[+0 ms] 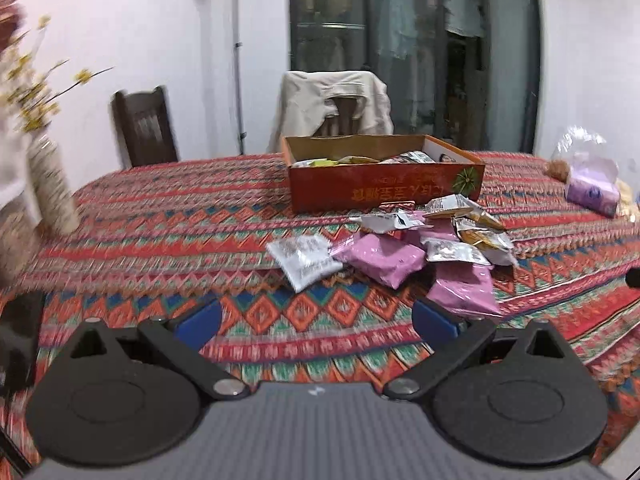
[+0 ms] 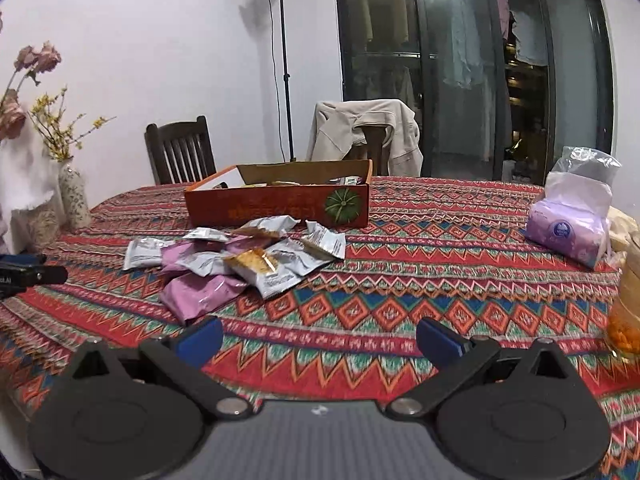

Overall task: Organize snacks
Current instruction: 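Grasp a white packet with the left tool while the right tool grasps a yellow-window packet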

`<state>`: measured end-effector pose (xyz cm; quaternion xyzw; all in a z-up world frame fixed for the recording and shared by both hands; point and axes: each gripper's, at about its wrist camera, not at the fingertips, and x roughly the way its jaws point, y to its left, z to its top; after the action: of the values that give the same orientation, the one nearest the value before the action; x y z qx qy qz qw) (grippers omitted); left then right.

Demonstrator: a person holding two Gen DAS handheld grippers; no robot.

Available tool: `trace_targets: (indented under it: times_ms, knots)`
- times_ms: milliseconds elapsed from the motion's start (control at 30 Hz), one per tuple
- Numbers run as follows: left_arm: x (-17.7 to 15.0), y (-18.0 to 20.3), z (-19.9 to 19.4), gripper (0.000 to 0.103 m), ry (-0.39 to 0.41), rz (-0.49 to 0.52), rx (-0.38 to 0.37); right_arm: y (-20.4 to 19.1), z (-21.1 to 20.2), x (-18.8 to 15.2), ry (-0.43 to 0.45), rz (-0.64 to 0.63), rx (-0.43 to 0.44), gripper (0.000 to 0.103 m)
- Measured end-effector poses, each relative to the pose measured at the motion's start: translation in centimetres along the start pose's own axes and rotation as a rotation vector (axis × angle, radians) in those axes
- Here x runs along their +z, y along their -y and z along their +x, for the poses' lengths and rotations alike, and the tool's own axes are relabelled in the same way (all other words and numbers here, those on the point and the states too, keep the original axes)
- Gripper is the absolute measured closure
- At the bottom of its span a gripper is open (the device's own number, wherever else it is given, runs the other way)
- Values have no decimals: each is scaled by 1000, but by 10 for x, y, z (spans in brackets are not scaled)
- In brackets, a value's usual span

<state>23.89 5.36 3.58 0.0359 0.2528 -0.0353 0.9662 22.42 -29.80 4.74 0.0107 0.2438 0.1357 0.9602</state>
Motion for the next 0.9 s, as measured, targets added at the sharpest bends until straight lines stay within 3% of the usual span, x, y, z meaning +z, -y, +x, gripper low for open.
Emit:
trace_targets:
  times_ms: [200,333,467,567,767,833,867,900]
  knots:
    - [7,-1,81,2,-44,236,-2,-18,54,16,-34,-99,70,2]
    - [21,-3,113,3,-54,317,-33,-29,102,34,-71,-170,118,22]
    - [35,-12,139,15,-84,315,-89,-45,141,50,-90,-225,174,30]
    - [39,-18,159,21,-161,271,-79,-54,165,55,-121,-236,227,38]
    - [38,-22,159,32,-161,173,-89,-54,194,54,-158,-187,284,41]
    - [36,-22,154,50,-154,166,-98,-52,201,50,-179,-166,288,47]
    - [35,-22,151,67,-159,144,-121,-51,202,50,-181,-161,286,49]
    - [35,-23,148,68,-167,109,-125,-49,202,51,-182,-152,288,50]
